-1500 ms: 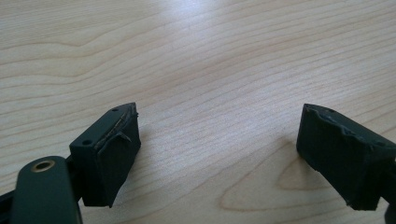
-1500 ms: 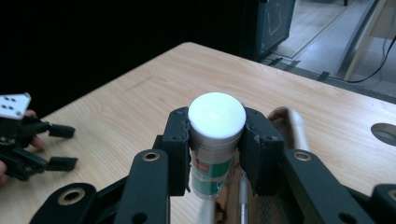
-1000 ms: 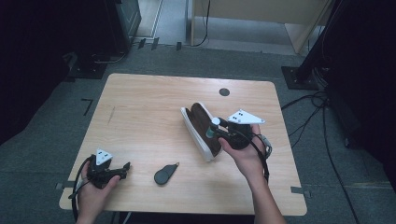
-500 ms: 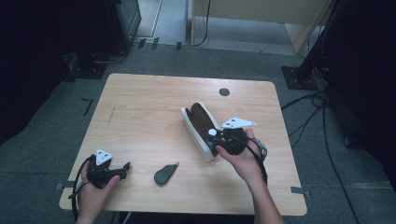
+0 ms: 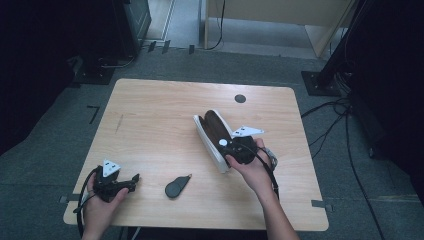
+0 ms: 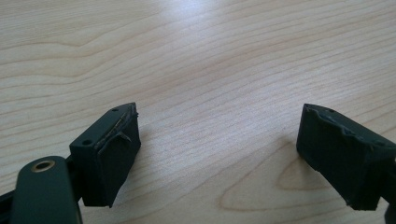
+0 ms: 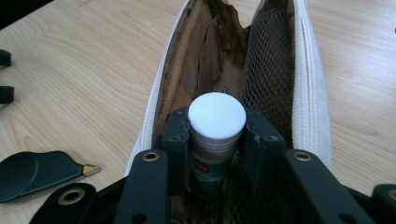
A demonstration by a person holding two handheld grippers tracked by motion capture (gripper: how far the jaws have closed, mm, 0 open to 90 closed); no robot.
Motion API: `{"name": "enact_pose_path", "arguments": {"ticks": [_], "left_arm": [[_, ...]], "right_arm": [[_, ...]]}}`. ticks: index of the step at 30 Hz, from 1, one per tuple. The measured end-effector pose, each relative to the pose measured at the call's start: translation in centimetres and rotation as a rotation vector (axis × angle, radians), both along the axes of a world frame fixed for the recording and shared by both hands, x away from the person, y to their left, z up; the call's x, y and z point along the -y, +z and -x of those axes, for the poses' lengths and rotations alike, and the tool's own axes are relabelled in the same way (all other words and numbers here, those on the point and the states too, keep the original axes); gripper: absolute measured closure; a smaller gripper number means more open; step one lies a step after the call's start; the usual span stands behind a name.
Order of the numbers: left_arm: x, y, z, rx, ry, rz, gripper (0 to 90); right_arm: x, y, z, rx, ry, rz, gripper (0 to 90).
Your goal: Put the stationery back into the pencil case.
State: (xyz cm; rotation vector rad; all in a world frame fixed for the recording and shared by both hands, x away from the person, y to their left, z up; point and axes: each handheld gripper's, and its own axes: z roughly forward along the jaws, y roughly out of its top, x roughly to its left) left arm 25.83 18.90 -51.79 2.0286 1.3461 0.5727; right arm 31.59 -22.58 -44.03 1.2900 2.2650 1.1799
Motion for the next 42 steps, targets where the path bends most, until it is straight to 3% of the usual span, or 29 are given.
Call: {"name": "enact_pose_path", "arguments": {"ticks": [9,14,28,34,42], "left_arm": [[0.0,0.0,0.0,0.000,0.000,0.000,13.5],[0.0,0.0,0.0,0.000,0.000,0.000,13.5],[0.0,0.0,0.0,0.000,0.000,0.000,13.5],[0.0,0.0,0.0,0.000,0.000,0.000,13.5],[0.0,0.0,0.0,0.000,0.000,0.000,13.5]], "right_arm": [[-1.1,-0.2,-0.8,0.026,-0.027,0.015,65.4],[-2.4,-0.1,-1.6,0.043,-0.057,0.063,65.4],[-4.5,-0.5,-4.0,0.010,-0.107,0.051,65.2],[-5.0,-1.2,-4.9,-0.019,-0.115,0.071,65.0],[-5.0,-1.2,-5.0,0.000,-0.113,0.082,61.2]]}}
